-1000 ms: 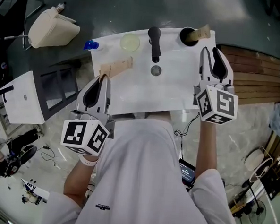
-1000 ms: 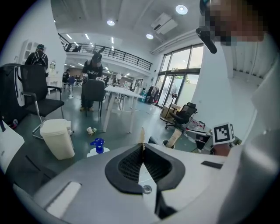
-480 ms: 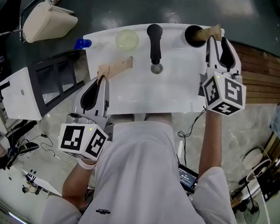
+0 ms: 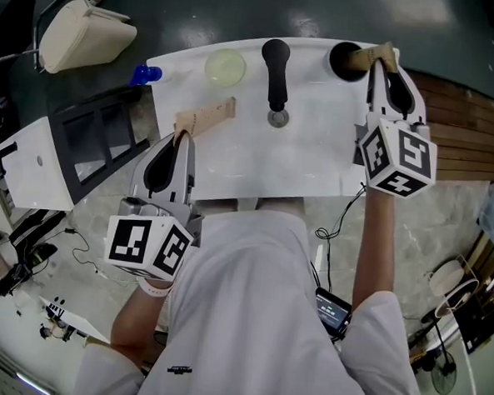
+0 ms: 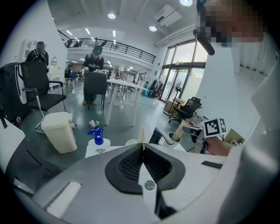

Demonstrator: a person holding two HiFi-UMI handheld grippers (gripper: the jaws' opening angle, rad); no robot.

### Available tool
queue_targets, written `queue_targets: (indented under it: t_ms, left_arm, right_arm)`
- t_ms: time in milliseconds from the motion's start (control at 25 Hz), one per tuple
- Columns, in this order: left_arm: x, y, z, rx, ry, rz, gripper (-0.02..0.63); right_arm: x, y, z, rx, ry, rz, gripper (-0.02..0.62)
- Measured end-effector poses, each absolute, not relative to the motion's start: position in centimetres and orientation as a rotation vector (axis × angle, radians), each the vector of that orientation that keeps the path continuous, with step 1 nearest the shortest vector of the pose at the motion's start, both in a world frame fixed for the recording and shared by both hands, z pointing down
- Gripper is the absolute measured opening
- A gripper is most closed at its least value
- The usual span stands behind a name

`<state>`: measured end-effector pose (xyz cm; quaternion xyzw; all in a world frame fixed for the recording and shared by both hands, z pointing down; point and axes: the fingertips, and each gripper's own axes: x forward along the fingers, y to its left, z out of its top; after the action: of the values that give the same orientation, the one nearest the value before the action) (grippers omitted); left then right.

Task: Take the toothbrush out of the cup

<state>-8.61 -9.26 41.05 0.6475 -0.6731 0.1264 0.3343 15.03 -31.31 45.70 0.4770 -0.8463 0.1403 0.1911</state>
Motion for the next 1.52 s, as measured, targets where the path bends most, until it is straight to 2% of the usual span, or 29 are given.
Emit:
queue_targets:
  t_ms: [360,1080,1520]
  left_arm:
    - [-8.8,-8.7,39.2,1.740,-1.766,0.301,0.006]
    - [-10.2,-6.1,33.3,1.917,-1.753,0.179,0.006]
    - [-10.4,-3.9,31.7,1.990,-1.744,0.181,0.006]
  right_arm:
    - [15.2,-30.2,41.8,1.403,-2.416,0.332,0.046]
    - [16.5,-21.7,26.4,1.610,-2.498,0.112,0.044]
    - [16.8,-13.9,26.5,1.614,-2.471,0.182,0.044]
